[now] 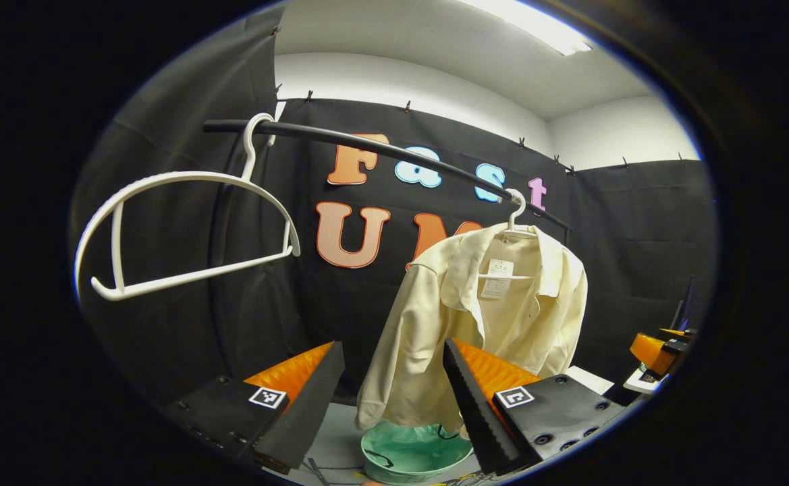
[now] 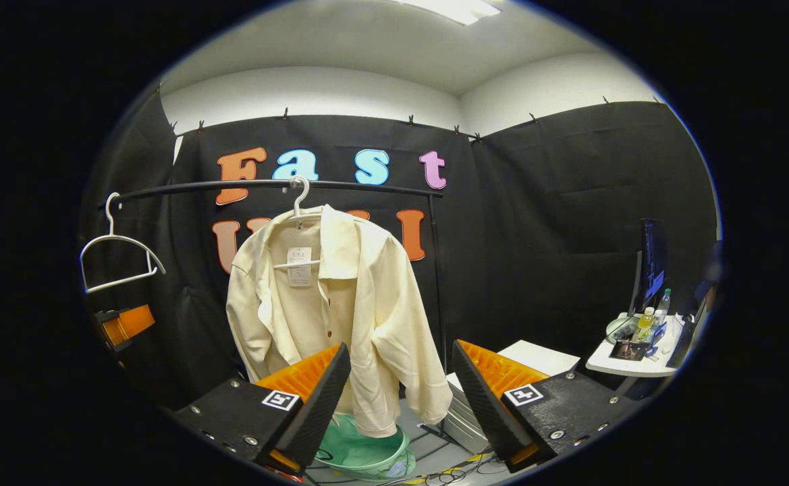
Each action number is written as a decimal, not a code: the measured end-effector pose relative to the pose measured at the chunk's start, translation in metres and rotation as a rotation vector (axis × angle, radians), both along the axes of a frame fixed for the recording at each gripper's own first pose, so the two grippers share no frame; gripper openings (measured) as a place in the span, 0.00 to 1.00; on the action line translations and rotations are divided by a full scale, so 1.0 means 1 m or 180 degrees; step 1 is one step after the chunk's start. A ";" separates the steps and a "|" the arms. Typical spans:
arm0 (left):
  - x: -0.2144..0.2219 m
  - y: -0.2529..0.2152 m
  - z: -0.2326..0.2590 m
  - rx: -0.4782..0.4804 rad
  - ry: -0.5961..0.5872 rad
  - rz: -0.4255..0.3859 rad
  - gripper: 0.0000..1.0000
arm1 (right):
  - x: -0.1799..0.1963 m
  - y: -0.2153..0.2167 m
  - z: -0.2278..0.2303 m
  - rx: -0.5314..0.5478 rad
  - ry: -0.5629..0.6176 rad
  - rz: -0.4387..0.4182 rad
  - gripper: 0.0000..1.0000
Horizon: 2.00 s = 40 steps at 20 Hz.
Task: Grasp the clothes on the hanger with both hands and then place them into the laundry hamper below.
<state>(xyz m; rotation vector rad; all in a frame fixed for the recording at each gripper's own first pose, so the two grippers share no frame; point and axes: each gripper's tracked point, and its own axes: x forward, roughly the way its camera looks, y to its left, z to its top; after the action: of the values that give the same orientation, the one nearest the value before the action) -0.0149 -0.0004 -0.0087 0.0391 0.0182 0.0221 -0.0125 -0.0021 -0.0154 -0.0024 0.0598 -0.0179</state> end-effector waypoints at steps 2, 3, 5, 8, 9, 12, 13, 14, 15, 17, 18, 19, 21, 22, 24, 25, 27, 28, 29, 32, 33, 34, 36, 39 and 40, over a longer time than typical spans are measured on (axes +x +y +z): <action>0.000 -0.001 0.001 0.0017 -0.0003 0.0000 0.96 | 0.008 0.005 -0.003 -0.0001 0.0025 0.0029 0.95; -0.001 -0.003 -0.001 0.0016 -0.0001 0.0002 0.97 | 0.011 0.008 -0.005 0.0001 0.0041 0.0047 0.95; -0.001 -0.002 -0.003 0.0018 0.0014 0.0015 0.96 | 0.020 0.014 -0.008 0.0002 0.0072 0.0085 0.95; -0.003 0.000 -0.006 -0.0005 0.0047 0.0040 0.96 | 0.038 0.027 -0.010 -0.0021 0.0097 0.0160 0.95; -0.001 0.001 -0.007 -0.0013 0.0055 0.0049 0.96 | 0.045 0.033 -0.010 -0.0019 0.0099 0.0194 0.95; 0.001 0.007 -0.006 -0.0024 0.0059 0.0093 0.97 | 0.067 0.047 -0.010 -0.0025 0.0101 0.0262 0.95; 0.002 0.010 -0.007 -0.0030 0.0061 0.0113 0.97 | 0.075 0.051 -0.010 -0.0036 0.0099 0.0269 0.95; 0.003 0.012 -0.008 -0.0035 0.0067 0.0126 0.97 | 0.082 0.055 -0.011 -0.0051 0.0110 0.0269 0.95; 0.003 0.011 -0.010 -0.0037 0.0075 0.0136 0.97 | 0.091 0.058 -0.014 -0.0060 0.0137 0.0272 0.95; 0.006 0.012 -0.012 -0.0032 0.0104 0.0184 0.97 | 0.109 0.066 -0.020 -0.0046 0.0196 0.0292 0.95; 0.006 0.014 -0.013 -0.0032 0.0110 0.0216 0.97 | 0.119 0.070 -0.023 -0.0039 0.0229 0.0304 0.95; 0.010 0.016 -0.012 -0.0039 0.0098 0.0244 0.97 | 0.128 0.073 -0.025 -0.0034 0.0252 0.0322 0.95; 0.017 0.015 -0.007 -0.0055 0.0038 0.0272 0.97 | 0.148 0.078 -0.025 -0.0010 0.0273 0.0389 0.94; 0.021 0.016 -0.005 -0.0050 0.0024 0.0292 0.97 | 0.155 0.081 -0.024 -0.0013 0.0274 0.0434 0.95; 0.029 0.015 -0.002 -0.0004 0.0023 0.0346 0.97 | 0.170 0.089 -0.019 -0.0034 0.0252 0.0516 0.95; 0.032 0.016 -0.001 0.0021 0.0020 0.0384 0.97 | 0.177 0.095 -0.019 -0.0062 0.0254 0.0566 0.95; 0.038 0.014 0.001 0.0017 0.0013 0.0446 0.93 | 0.194 0.101 -0.022 -0.0099 0.0277 0.0622 0.94; 0.040 0.012 0.001 0.0002 0.0015 0.0469 0.97 | 0.203 0.104 -0.026 -0.0080 0.0314 0.0631 0.95; 0.042 0.010 0.000 -0.0002 0.0022 0.0489 1.00 | 0.210 0.107 -0.029 -0.0039 0.0354 0.0650 0.94; 0.049 0.007 0.000 0.0056 0.0043 0.0543 0.97 | 0.233 0.114 -0.032 0.0018 0.0388 0.0650 0.95; 0.052 0.005 -0.001 0.0079 0.0052 0.0549 1.00 | 0.239 0.115 -0.032 0.0004 0.0389 0.0655 0.95; 0.052 0.003 0.000 0.0093 0.0057 0.0554 1.00 | 0.245 0.117 -0.033 -0.0016 0.0383 0.0657 0.95; 0.055 -0.001 -0.002 0.0105 0.0058 0.0571 0.97 | 0.253 0.116 -0.034 -0.0048 0.0379 0.0638 0.93; 0.059 -0.006 -0.005 0.0108 0.0085 0.0601 0.97 | 0.269 0.114 -0.037 -0.0035 0.0391 0.0627 0.86; 0.060 -0.007 -0.006 0.0115 0.0096 0.0607 0.97 | 0.273 0.114 -0.037 -0.0012 0.0399 0.0655 0.82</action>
<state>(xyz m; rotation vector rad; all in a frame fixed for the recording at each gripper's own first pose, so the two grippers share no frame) 0.0452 -0.0076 -0.0144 0.0739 0.0518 0.2126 0.2600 0.1121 -0.0522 -0.0133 0.1845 0.1881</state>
